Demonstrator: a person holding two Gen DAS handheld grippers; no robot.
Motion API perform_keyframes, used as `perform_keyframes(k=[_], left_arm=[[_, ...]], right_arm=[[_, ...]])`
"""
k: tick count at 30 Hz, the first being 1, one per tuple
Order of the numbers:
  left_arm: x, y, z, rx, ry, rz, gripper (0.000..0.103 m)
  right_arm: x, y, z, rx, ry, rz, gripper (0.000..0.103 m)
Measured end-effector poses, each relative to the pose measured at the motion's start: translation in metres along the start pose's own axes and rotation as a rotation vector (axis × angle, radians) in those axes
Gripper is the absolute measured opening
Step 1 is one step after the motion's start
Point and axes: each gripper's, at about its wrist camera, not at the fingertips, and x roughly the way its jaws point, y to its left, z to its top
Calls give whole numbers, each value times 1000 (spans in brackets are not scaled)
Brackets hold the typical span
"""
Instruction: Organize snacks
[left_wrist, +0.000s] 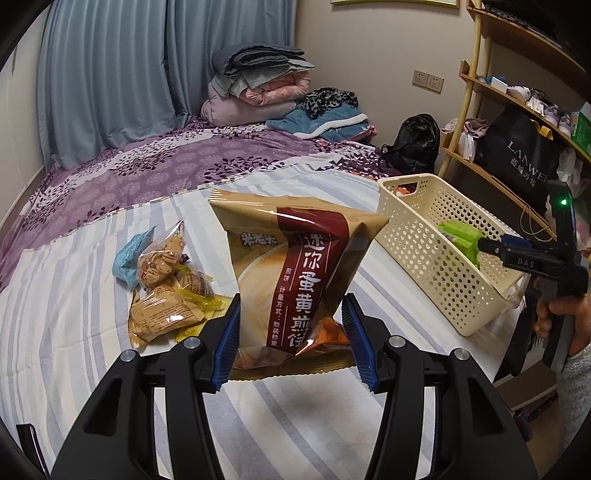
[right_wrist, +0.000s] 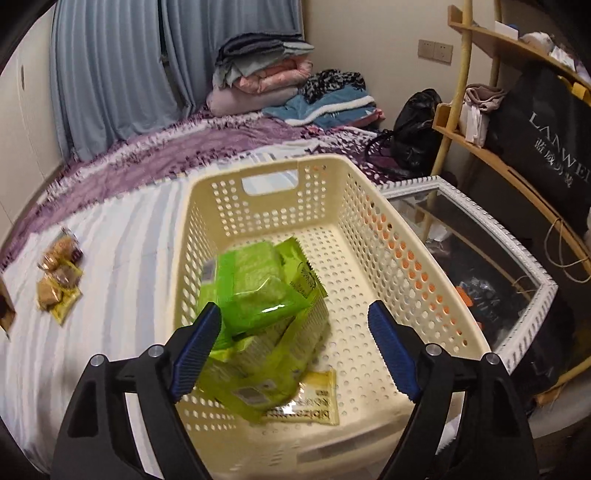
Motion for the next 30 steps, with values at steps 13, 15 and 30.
perform_keyframes(k=[13,15,30], left_arm=[[12,-68,29,123,-7,-143,54],[12,-81,34,148,-15,-164,54],[93,-30,11,98,142,-46,75]], right_arm=[[-38,-54,-9,209,-149,-22,81],[-47,-62,-14,229,-170,-28,81],[-59,-73,-40,273,-190,-2,84]])
